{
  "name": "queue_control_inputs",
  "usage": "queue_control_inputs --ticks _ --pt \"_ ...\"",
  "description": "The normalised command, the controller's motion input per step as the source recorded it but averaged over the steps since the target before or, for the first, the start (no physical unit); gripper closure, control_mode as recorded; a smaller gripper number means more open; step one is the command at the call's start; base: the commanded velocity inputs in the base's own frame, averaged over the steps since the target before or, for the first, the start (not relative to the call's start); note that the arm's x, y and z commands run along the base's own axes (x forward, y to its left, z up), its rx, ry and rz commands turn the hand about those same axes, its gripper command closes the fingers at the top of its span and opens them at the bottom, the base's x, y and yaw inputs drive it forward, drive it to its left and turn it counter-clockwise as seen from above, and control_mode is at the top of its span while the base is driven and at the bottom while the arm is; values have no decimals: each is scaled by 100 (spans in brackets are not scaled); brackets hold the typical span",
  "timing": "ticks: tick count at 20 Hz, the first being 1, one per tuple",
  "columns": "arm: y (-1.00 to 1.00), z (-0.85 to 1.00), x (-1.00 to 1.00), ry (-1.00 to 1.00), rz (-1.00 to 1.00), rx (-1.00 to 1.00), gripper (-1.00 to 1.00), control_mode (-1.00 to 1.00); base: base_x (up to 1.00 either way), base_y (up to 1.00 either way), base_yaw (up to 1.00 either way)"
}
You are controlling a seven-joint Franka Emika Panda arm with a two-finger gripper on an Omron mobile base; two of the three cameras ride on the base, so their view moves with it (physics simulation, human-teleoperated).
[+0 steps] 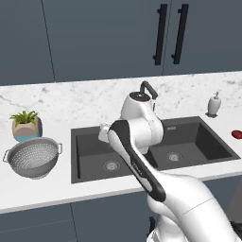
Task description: Put the colander in the sink, put the mango in the colander, and turn on the sink faucet and pour water over the colander.
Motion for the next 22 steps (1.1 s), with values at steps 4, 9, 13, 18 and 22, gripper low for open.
queue_control_inputs --ticks 4,9,13,18,22 --pt "81 -2 27 27 -19 11 -100 -100 0 0 0" --pt "73 -4 27 17 -2 4 -100 -100 0 0 0" --pt "76 -27 14 -8 8 -12 -100 -100 0 0 0" --pt "66 -20 32 -13 1 -7 -100 -100 0 0 0" --pt "40 -13 29 -2 0 3 -100 -100 0 0 0"
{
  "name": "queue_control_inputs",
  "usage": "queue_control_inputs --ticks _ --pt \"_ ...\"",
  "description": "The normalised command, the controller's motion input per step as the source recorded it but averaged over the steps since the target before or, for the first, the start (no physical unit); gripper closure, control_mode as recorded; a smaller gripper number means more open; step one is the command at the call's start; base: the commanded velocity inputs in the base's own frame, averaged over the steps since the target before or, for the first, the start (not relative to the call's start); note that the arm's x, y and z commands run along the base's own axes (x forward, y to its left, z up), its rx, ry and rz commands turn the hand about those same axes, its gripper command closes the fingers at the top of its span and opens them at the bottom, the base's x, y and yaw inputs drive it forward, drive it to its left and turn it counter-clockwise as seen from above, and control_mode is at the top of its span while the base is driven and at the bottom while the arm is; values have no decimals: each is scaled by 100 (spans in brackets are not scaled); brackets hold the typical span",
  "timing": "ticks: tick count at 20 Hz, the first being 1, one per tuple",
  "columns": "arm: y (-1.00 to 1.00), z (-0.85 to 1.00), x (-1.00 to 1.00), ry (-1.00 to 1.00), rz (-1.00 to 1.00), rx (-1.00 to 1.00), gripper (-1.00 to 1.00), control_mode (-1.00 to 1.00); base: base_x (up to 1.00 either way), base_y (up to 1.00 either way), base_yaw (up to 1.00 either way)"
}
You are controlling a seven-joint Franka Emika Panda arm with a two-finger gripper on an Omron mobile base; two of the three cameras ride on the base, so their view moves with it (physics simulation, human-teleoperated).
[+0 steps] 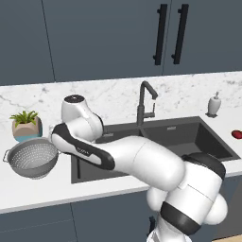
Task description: Put the colander in the sink, put the mango in the colander, and turn on the sink faucet and pour water over the colander.
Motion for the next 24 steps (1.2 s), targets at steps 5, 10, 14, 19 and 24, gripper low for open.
queue_control_inputs --ticks 5,10,14,19,24 --pt "30 -13 25 0 1 13 -100 -100 0 0 0" --pt "37 -29 25 0 5 5 -100 -100 0 0 0" --pt "20 -30 13 0 7 0 -100 -100 0 0 0" --pt "11 -23 20 2 4 0 -100 -100 0 0 0" --pt "14 -25 18 3 2 0 -100 -100 0 0 0"
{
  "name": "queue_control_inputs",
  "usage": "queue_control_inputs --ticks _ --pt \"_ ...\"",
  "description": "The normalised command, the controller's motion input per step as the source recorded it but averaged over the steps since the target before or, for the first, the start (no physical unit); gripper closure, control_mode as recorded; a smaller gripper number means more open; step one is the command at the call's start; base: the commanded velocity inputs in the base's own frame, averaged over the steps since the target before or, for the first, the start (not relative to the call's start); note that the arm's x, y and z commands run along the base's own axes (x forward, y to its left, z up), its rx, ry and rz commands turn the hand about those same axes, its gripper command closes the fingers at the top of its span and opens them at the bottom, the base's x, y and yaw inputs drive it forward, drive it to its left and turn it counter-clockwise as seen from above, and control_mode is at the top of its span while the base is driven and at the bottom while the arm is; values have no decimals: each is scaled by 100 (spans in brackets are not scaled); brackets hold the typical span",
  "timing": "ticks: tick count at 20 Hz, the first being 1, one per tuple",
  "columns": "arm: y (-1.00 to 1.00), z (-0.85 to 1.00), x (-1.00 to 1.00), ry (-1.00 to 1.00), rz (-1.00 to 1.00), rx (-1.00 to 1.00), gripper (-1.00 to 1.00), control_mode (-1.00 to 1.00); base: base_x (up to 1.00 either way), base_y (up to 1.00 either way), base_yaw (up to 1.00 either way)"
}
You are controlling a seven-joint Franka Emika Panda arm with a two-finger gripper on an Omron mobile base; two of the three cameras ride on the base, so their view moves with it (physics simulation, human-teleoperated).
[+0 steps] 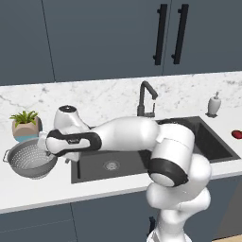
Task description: Put the colander in the sink, put the mango in the colander, and turn on the sink faucet and pour water over the colander.
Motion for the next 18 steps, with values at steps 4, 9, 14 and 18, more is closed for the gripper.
queue_control_inputs --ticks 4,9,14,18 --pt "10 -29 19 1 0 0 -100 -100 0 0 0" --pt "15 -13 35 0 0 0 -100 -100 0 0 0" --pt "14 -1 25 0 0 0 -100 -100 0 0 0" --pt "18 0 15 0 0 0 -100 -100 0 0 0"
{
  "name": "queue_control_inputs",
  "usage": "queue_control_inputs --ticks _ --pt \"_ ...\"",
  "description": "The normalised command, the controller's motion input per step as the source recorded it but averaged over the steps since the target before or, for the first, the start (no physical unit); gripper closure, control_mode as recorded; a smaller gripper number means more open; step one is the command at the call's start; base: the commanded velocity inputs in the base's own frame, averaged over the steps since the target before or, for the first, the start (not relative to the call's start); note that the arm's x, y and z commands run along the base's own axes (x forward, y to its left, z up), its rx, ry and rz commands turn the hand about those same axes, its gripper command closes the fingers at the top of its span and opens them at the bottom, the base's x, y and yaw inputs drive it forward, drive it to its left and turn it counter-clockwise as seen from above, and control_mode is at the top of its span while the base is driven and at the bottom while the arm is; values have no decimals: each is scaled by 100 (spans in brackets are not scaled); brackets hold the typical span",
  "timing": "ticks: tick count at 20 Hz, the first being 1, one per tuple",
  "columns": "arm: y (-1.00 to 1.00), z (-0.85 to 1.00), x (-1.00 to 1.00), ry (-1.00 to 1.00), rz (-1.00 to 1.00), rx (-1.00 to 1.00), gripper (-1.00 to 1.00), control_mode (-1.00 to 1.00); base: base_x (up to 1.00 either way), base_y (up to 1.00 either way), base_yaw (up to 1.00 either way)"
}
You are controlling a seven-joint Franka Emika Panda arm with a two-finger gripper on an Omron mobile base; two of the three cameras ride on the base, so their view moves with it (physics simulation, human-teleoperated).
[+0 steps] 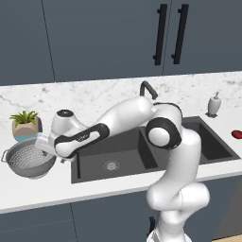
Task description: Put the colander in the sink, put the mango in the colander, and turn on the sink faucet and pour water over the colander.
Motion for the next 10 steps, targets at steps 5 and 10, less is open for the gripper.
queue_control_inputs --ticks 5,10 --pt "19 -14 7 0 0 -2 -100 -100 0 0 0" --pt "1 -46 -4 2 0 -10 100 -100 0 0 0"
